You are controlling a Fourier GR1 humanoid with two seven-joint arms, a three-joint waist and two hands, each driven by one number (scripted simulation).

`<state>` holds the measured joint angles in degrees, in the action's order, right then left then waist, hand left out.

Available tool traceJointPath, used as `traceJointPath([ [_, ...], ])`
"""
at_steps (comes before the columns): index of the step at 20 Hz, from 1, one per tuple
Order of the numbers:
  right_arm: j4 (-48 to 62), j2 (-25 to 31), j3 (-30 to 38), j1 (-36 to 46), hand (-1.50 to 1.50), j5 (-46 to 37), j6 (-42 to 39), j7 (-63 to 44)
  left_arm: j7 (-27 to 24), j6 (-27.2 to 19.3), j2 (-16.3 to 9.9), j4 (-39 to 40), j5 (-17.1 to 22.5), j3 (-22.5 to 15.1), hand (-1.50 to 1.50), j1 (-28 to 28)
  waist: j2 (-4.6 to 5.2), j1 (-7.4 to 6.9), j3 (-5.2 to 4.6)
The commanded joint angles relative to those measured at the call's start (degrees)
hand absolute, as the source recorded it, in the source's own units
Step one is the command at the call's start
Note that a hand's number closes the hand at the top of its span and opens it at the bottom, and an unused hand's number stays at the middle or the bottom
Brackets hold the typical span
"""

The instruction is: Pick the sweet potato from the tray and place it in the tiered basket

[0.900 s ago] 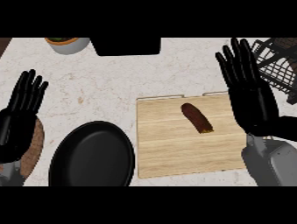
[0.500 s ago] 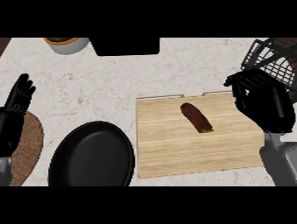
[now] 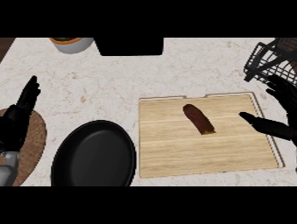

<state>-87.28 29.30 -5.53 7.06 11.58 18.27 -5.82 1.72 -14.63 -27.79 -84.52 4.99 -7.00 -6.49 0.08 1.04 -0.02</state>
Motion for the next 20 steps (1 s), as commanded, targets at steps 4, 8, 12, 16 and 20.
traceJointPath([
  [4,-7.92,15.66,-7.92,2.07,-1.50,-5.92,-12.93,-16.18,0.16,-0.07,0.75,1.39,-1.50,-0.77,0.00,-0.33,-0.36,-1.08,-0.25],
  [8,-9.78,20.78,-9.91,8.00,-1.50,-4.77,-21.66,-25.84,0.90,1.59,0.32,2.86,-1.20,-0.22,0.00,-2.95,-0.06,-1.53,-0.17],
  [12,-10.08,17.03,-11.75,16.73,-1.50,-5.80,-23.73,-36.86,1.22,0.54,3.40,3.99,-3.06,-1.26,0.00,-3.60,0.01,-1.68,-0.05],
  [16,-10.70,12.07,-13.19,23.02,-1.50,-7.24,-24.68,-48.62,0.79,1.42,2.56,2.54,-3.73,0.33,0.00,-2.08,-0.10,-1.60,-0.04],
  [20,-0.09,5.11,-14.86,26.46,-1.50,-9.39,-27.13,-47.92,0.42,0.24,5.00,3.56,-5.75,-0.04,0.00,-3.00,0.04,-1.76,0.00],
])
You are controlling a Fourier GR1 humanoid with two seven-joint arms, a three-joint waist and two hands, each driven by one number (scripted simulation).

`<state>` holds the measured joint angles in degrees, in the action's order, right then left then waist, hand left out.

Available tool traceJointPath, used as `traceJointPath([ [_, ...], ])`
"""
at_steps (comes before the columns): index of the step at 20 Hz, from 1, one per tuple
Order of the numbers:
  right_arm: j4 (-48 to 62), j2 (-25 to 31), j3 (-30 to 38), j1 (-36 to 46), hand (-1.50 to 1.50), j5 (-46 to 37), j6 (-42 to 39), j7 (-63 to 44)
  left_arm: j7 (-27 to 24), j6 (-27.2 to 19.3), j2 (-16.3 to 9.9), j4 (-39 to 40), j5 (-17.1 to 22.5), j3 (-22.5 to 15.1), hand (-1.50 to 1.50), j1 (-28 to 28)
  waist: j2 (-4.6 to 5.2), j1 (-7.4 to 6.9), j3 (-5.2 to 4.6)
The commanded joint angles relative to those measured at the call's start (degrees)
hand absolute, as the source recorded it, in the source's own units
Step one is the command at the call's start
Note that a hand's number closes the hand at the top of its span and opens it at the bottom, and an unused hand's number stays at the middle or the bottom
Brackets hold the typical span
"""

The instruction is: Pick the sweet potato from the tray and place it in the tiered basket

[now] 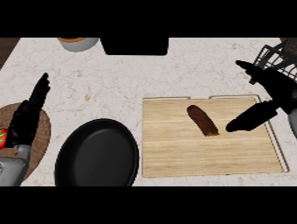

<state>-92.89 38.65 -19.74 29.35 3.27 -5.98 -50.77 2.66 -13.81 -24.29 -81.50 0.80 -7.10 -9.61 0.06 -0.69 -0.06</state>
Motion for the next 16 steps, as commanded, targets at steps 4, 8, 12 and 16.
traceJointPath([
  [4,4.70,-7.25,-2.21,1.73,-1.50,-4.43,-4.05,-6.46,-0.29,-0.35,2.22,-0.79,-3.20,0.15,0.00,1.19,-0.07,0.40,0.05],
  [8,7.35,-10.52,-3.63,2.98,-1.50,-8.10,-4.98,-8.74,-0.32,1.05,2.48,0.58,-2.38,2.27,0.00,1.12,-0.06,0.37,0.04],
  [12,7.85,-11.32,-2.93,-1.09,-1.50,-10.49,-6.14,-5.44,0.04,2.50,1.64,-3.76,-3.20,3.17,0.00,4.16,-0.08,0.31,0.06],
  [16,3.34,-10.02,-1.43,-4.22,-1.50,-12.72,-8.47,-5.88,0.20,2.82,2.69,-4.47,-4.37,4.02,0.00,4.67,-0.16,0.58,0.06],
])
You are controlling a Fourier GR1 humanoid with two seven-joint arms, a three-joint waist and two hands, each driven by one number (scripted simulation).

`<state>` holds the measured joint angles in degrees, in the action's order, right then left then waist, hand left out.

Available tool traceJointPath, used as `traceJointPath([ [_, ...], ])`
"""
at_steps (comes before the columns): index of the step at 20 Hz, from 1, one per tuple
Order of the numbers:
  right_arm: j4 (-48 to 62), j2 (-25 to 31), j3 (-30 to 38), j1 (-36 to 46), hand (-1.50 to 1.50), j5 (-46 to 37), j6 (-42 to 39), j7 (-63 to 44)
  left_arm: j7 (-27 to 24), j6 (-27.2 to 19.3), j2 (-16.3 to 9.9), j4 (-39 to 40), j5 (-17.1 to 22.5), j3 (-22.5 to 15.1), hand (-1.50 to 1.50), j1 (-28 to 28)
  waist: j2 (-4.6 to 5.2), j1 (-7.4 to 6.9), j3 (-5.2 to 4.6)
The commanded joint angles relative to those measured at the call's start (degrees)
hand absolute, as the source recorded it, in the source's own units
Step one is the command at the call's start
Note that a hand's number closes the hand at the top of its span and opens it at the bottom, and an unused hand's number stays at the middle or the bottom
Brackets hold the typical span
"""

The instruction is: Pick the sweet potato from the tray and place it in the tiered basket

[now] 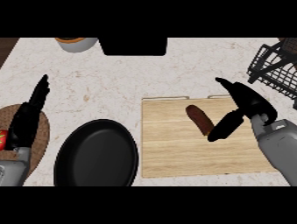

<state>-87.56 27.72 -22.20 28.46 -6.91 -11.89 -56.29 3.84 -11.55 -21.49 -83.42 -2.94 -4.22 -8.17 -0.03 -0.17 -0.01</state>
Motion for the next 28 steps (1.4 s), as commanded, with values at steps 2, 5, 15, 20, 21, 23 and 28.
traceJointPath([
  [2,-2.45,-4.66,-0.68,1.27,-1.50,-4.96,-2.30,-5.54,-1.13,1.29,1.42,1.06,-1.01,1.45,0.00,-0.49,0.01,0.04,-0.01],
  [5,-4.85,-3.09,-2.42,-1.41,-1.50,-8.51,-2.54,-6.13,2.89,2.17,0.58,-3.47,-0.75,1.62,0.00,0.49,-0.10,0.07,0.00],
  [15,-7.49,-4.42,0.50,-7.34,-1.50,-14.53,-6.76,-2.05,1.39,2.27,3.64,0.18,-4.47,3.25,0.00,-1.78,-0.04,0.37,0.01],
  [20,-0.15,-9.43,0.87,-5.43,-1.50,-18.53,-5.96,-0.77,-0.37,6.38,1.79,0.30,-1.90,6.94,0.00,0.03,0.01,0.02,0.00],
  [21,3.28,-12.07,0.73,-2.50,-1.50,-19.22,-6.20,-0.89,-0.59,2.80,5.51,1.15,-5.42,3.90,0.00,-1.05,0.06,-0.02,0.00],
  [23,1.63,-12.82,0.67,-4.09,-1.50,-19.86,-6.71,-2.43,0.46,7.44,1.53,-1.95,-2.45,6.97,0.00,0.93,-0.01,-0.12,0.01],
  [28,5.77,-14.15,3.19,-6.22,-1.50,-24.59,-5.50,4.33,0.13,5.93,5.43,1.56,-5.42,6.33,0.00,-1.60,0.04,0.10,0.01],
])
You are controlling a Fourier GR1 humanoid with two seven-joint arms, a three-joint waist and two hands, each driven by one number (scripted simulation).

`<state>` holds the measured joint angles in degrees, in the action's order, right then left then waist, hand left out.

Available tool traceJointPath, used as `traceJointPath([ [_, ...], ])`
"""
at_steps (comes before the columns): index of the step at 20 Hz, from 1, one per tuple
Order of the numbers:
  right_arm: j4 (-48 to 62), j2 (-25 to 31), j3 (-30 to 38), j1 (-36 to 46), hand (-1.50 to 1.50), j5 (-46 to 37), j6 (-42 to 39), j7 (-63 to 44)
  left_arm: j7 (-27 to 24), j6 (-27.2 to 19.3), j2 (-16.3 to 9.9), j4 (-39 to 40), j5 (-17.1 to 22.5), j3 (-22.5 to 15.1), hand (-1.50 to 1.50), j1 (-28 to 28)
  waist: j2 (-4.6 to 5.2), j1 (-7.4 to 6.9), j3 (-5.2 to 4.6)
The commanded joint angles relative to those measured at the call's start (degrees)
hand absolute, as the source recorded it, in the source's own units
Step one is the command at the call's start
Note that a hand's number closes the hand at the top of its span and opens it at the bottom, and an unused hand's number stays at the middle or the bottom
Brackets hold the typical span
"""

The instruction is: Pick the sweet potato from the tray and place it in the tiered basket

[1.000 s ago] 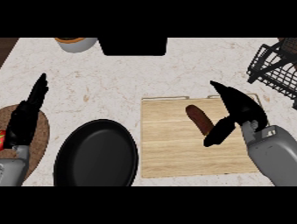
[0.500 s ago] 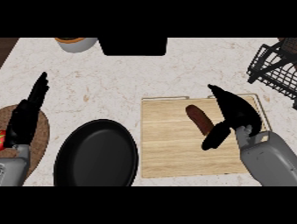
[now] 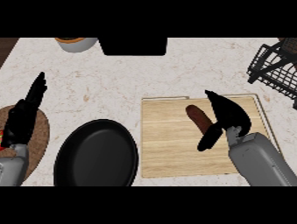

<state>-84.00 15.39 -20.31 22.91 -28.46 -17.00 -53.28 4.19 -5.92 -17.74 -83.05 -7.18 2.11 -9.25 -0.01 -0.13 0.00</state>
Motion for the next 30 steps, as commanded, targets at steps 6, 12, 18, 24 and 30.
traceJointPath([
  [6,6.29,-6.09,3.99,2.13,-1.50,-3.67,-2.89,0.90,0.70,0.30,2.44,-0.42,-2.59,1.03,0.00,-0.21,0.02,-0.04,0.00],
  [12,12.37,-8.80,4.46,1.13,-1.50,-7.81,-0.41,6.25,1.37,2.32,2.93,-5.54,-3.29,0.90,0.00,3.38,0.01,-0.20,0.01],
  [18,8.87,-8.82,6.48,0.03,1.50,-4.98,-8.18,4.66,-1.04,0.51,5.02,1.55,-4.88,2.02,0.00,-1.02,0.00,0.24,-0.01],
  [24,18.70,-8.23,0.14,4.03,1.50,-12.78,-5.14,15.59,-0.39,1.63,4.24,3.05,-4.82,2.46,0.00,-2.73,0.14,-0.07,0.00],
  [30,15.59,-9.31,7.32,1.94,1.50,-8.40,-4.42,16.12,-1.03,5.19,1.94,-0.75,-2.19,4.81,0.00,-0.19,0.04,-0.11,0.01],
])
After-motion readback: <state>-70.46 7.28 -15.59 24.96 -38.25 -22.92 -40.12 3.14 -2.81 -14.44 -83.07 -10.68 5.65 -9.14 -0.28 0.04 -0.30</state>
